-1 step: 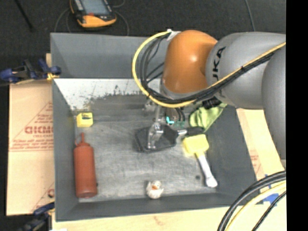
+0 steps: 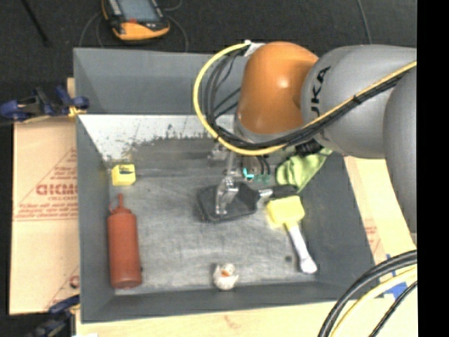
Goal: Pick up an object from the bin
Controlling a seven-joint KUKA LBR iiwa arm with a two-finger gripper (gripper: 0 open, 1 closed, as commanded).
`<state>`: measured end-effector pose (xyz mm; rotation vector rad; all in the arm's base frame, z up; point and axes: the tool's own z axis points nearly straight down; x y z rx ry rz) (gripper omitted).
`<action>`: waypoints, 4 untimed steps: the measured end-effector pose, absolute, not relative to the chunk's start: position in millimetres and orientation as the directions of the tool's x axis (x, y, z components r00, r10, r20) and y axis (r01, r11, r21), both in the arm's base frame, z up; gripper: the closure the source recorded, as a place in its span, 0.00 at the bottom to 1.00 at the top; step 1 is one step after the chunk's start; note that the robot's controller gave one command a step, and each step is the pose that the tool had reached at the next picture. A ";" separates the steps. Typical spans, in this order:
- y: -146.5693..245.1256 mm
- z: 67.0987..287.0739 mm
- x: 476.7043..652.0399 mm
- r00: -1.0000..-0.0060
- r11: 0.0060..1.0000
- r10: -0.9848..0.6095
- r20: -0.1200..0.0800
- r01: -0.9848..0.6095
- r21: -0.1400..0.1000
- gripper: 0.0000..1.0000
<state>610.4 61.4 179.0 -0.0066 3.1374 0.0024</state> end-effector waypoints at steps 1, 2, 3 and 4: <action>56.4 157.1 614.2 -0.983 0.983 -0.184 -0.010 -0.184 -0.001 0.00; 44.0 78.8 627.8 -0.863 0.863 -0.506 -0.007 -0.506 -0.001 1.00; 44.0 78.8 627.8 -0.863 0.863 -0.505 -0.007 -0.505 0.000 1.00; 26.2 192.3 634.8 -0.877 0.877 -0.481 -0.003 -0.481 -0.001 1.00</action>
Offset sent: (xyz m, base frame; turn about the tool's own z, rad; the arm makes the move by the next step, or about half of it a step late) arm 0.0128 -0.0181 -0.1090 -0.5304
